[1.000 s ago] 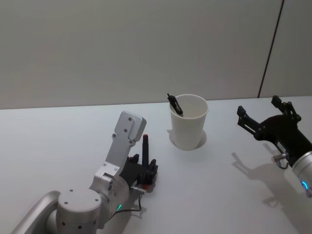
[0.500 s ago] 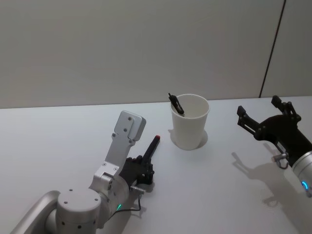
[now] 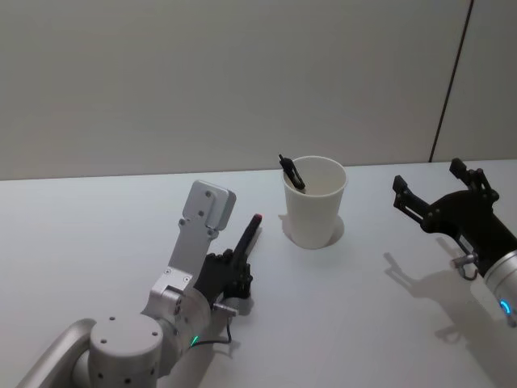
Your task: Place the pen into the pen holder.
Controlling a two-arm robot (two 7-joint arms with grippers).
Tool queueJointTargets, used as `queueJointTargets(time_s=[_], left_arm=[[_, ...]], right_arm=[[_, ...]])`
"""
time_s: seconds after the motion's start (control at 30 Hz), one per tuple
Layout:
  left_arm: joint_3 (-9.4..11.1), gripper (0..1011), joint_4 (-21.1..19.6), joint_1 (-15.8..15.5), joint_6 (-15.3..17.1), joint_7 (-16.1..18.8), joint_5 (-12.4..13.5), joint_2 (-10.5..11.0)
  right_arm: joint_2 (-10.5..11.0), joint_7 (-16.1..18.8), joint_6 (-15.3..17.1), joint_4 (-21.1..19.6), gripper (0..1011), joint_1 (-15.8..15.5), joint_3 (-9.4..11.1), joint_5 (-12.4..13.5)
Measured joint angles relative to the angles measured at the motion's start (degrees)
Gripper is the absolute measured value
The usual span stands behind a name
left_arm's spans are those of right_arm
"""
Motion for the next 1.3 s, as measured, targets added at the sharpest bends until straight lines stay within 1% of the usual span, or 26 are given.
queueJointTargets(time_s=[0.07,0.1,0.17,0.27,0.37,0.4,0.5,0.53,0.6,0.63,0.7,0.73,0.8,0.87,0.9,0.93,1.03,1.17,1.2,1.3], left_arm=[[-0.2,182,-0.1,0.2,-1.5,0.3,0.1,0.1],[-0.2,182,-0.1,0.2,-1.5,0.3,0.1,0.1],[-0.5,182,-0.2,0.6,-3.8,0.7,0.1,0.3],[-0.7,182,-0.3,0.8,-5.6,0.9,0.2,0.5],[-1.1,182,-0.5,1.1,-7.9,1.2,0.2,0.8],[-1.3,182,-0.6,1.3,-9.2,1.3,0.1,0.9],[-1.6,182,-0.7,1.5,-11.4,1.5,0.1,1.2],[-1.8,183,-0.9,1.7,-12.7,1.6,0.1,1.3],[-2.0,182,-1.0,1.9,-14.0,1.7,0.0,1.5],[-2.3,182,-1.1,2.1,-15.6,1.8,-0.1,1.7],[-2.5,182,-1.2,2.3,-17.0,1.8,-0.2,1.9],[-2.8,182,-1.4,2.5,-18.6,1.8,-0.3,2.1],[-3.0,182,-1.4,2.6,-20.1,1.8,-0.4,2.2],[-3.4,182,-1.6,2.8,-22.3,1.8,-0.6,2.5],[-3.6,182,-1.6,2.9,-24.0,1.6,-0.8,2.7],[-3.6,182,-1.6,2.9,-24.0,1.6,-0.8,2.7],[-4.2,182,-1.7,3.2,-27.9,0.9,-1.4,3.0],[-4.7,182,-1.7,3.2,-30.9,0.0,-2.0,3.2],[-4.9,182,-1.6,3.3,-32.7,-0.7,-2.4,3.3],[-5.4,182,-1.3,3.2,-35.9,-2.5,-3.3,3.5]], right_arm=[[0.0,0.0,0.0,0.0,1001,0.0,0.0,0.0],[0.0,0.0,0.0,0.0,1001,0.0,0.0,0.0],[0.0,0.0,0.0,0.0,1001,0.0,0.0,0.0],[0.0,0.0,0.0,0.0,1001,0.0,0.0,0.0],[0.0,0.0,0.0,0.0,1001,0.0,0.0,0.0],[0.0,0.0,0.0,0.0,1001,0.0,0.0,0.0],[0.0,0.0,0.0,0.0,1001,0.0,0.0,0.0],[0.0,0.0,0.0,0.0,1001,0.0,0.0,0.0],[0.0,0.0,0.0,0.0,1001,0.0,0.0,0.0],[0.0,0.0,0.0,0.0,1001,0.0,0.0,0.0],[0.0,0.0,0.0,0.0,1001,0.0,0.0,0.0],[0.0,0.0,0.0,0.0,1001,0.0,0.0,0.0],[0.0,0.0,0.0,0.0,1001,0.0,0.0,0.0],[0.0,0.0,0.0,0.0,1001,0.0,0.0,0.0],[0.0,0.0,0.0,0.0,1001,0.0,0.0,0.0],[0.0,0.0,0.0,0.0,1001,0.0,0.0,0.0],[0.0,0.0,0.0,0.0,1001,0.0,0.0,0.0],[0.0,0.0,0.0,0.0,1001,0.0,0.0,0.0],[0.0,0.0,0.0,0.0,1002,0.0,0.0,0.0],[0.0,0.0,0.0,0.0,1001,0.0,0.0,0.0]])
